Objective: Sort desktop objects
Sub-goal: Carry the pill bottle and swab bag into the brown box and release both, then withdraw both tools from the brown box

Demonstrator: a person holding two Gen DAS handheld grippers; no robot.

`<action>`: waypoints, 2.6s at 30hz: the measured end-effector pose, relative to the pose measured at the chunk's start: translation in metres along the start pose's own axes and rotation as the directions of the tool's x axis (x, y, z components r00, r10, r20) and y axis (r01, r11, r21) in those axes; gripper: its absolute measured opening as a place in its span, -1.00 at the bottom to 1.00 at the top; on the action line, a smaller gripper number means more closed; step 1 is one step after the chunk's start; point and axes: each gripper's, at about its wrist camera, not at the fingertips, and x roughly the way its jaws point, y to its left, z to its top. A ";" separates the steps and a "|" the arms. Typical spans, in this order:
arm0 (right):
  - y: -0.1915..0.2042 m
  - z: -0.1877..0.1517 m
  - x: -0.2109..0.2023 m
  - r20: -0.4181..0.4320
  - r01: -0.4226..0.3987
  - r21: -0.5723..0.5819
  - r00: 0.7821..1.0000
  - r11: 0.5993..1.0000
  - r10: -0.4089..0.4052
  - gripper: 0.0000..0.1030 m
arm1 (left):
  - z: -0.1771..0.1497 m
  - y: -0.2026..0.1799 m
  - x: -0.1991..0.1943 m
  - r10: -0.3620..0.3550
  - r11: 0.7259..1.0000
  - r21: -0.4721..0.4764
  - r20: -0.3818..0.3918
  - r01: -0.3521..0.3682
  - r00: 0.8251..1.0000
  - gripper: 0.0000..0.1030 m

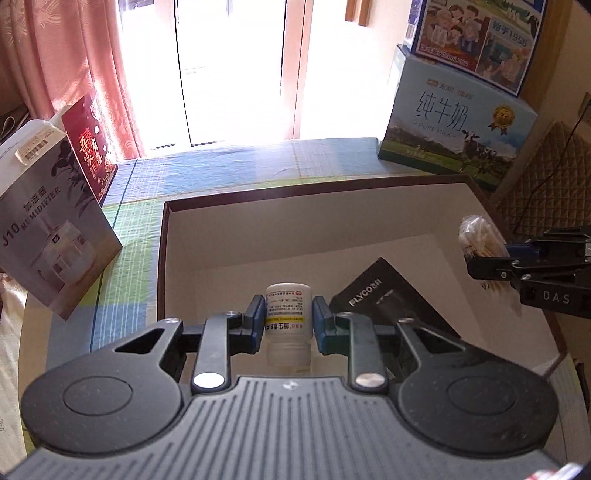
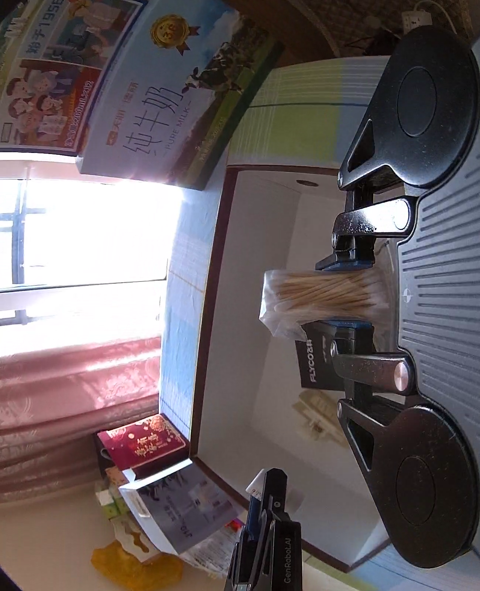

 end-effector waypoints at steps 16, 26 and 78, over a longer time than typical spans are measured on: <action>-0.006 0.016 0.056 -0.064 0.041 -0.050 0.997 0.998 -0.044 -0.58 | 0.029 0.010 0.088 0.071 0.996 0.067 -0.104 -0.064 0.992 -0.56; -0.008 0.016 0.066 -0.077 0.038 -0.054 0.996 0.998 -0.042 -0.57 | 0.033 0.011 0.096 0.093 0.992 0.094 -0.105 -0.083 0.990 -0.47; 0.029 -0.052 -0.104 0.126 -0.068 0.034 0.990 0.997 0.063 0.96 | -0.043 -0.026 -0.089 0.062 0.997 0.034 0.056 -0.064 0.996 0.65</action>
